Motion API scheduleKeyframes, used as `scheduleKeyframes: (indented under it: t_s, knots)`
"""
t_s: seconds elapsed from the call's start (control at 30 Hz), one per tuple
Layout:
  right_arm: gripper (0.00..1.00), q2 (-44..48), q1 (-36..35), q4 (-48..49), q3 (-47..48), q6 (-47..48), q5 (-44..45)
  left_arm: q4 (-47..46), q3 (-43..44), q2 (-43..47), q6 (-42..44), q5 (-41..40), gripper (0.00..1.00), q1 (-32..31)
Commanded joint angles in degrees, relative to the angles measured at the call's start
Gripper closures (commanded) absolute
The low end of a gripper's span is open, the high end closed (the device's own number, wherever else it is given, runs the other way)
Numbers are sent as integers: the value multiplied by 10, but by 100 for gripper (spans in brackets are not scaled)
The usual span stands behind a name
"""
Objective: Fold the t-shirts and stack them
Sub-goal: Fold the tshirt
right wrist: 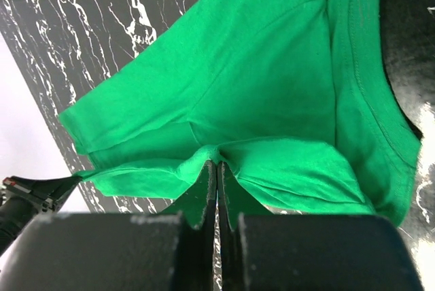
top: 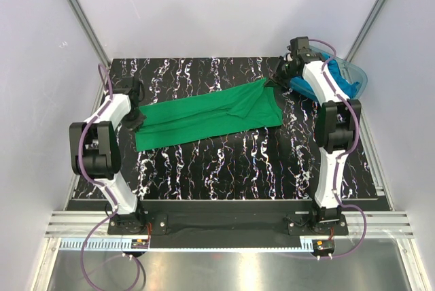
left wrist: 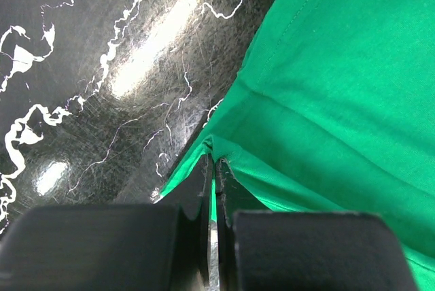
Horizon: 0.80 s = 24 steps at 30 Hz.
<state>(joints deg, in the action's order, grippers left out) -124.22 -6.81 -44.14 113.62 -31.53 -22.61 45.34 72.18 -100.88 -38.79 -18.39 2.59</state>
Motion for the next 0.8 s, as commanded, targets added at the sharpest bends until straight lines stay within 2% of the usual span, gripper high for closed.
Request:
scheduleKeyframes:
  t_s: [0.0, 0.5, 0.77]
  knots:
    - [100, -14, -6, 22, 24, -10, -17, -9, 23, -7, 7, -13, 98, 7]
    - [100, -59, -6, 31, 64, -18, -19, -9, 41, -33, 11, -10, 98, 14]
    - [100, -53, -6, 40, 68, -25, -11, -10, 45, -36, 12, -9, 98, 16]
